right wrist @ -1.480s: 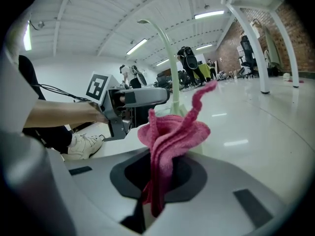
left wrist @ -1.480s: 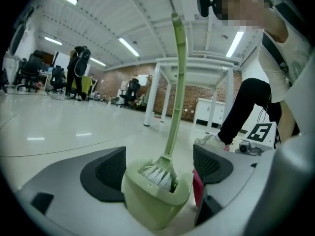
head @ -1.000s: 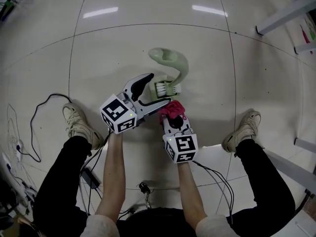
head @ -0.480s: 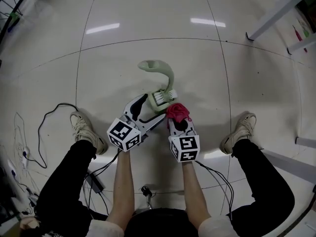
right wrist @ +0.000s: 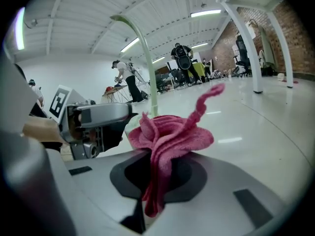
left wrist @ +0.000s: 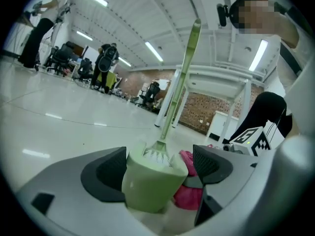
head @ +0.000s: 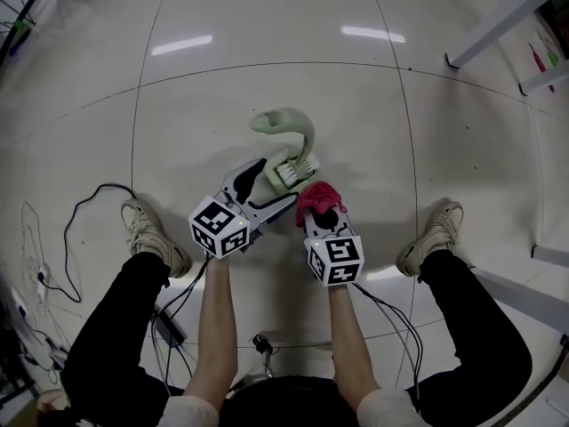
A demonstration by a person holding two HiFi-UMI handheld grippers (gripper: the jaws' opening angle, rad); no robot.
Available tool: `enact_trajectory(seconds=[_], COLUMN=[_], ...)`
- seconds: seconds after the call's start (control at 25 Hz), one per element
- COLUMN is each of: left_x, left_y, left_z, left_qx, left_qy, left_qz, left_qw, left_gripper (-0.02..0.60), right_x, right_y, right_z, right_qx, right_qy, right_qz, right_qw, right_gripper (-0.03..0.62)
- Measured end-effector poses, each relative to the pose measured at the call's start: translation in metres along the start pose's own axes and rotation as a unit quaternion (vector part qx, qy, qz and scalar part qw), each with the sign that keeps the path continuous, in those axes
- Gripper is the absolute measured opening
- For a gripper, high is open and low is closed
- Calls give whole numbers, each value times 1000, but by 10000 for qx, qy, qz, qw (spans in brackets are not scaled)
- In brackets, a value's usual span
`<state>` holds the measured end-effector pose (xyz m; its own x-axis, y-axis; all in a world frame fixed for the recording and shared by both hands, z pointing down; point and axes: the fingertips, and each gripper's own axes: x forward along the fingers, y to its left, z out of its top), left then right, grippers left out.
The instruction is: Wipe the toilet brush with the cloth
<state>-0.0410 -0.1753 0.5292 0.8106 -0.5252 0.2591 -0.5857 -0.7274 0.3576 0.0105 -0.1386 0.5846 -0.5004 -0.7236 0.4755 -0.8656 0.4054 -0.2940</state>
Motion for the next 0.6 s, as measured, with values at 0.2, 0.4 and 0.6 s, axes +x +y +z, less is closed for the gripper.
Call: enact_trajectory(seconds=[0.2, 0.4, 0.6], left_x=[-4, 1, 7], left_y=[-26, -44, -28], left_z=[-9, -15, 1], left_qx=[-362, -583, -93], left_qy=[-260, -441, -254], left_qz=[34, -15, -98], left_qw=[9990, 9973, 9996], left_gripper=[401, 400, 400], right_x=[0, -3, -26], right_y=[-36, -59, -43], right_z=[12, 18, 6], right_qx=[64, -18, -10], right_qy=[-82, -74, -44], right_qz=[-402, -593, -665], right_qw=[9991, 9982, 9978], right_gripper=[32, 32, 32])
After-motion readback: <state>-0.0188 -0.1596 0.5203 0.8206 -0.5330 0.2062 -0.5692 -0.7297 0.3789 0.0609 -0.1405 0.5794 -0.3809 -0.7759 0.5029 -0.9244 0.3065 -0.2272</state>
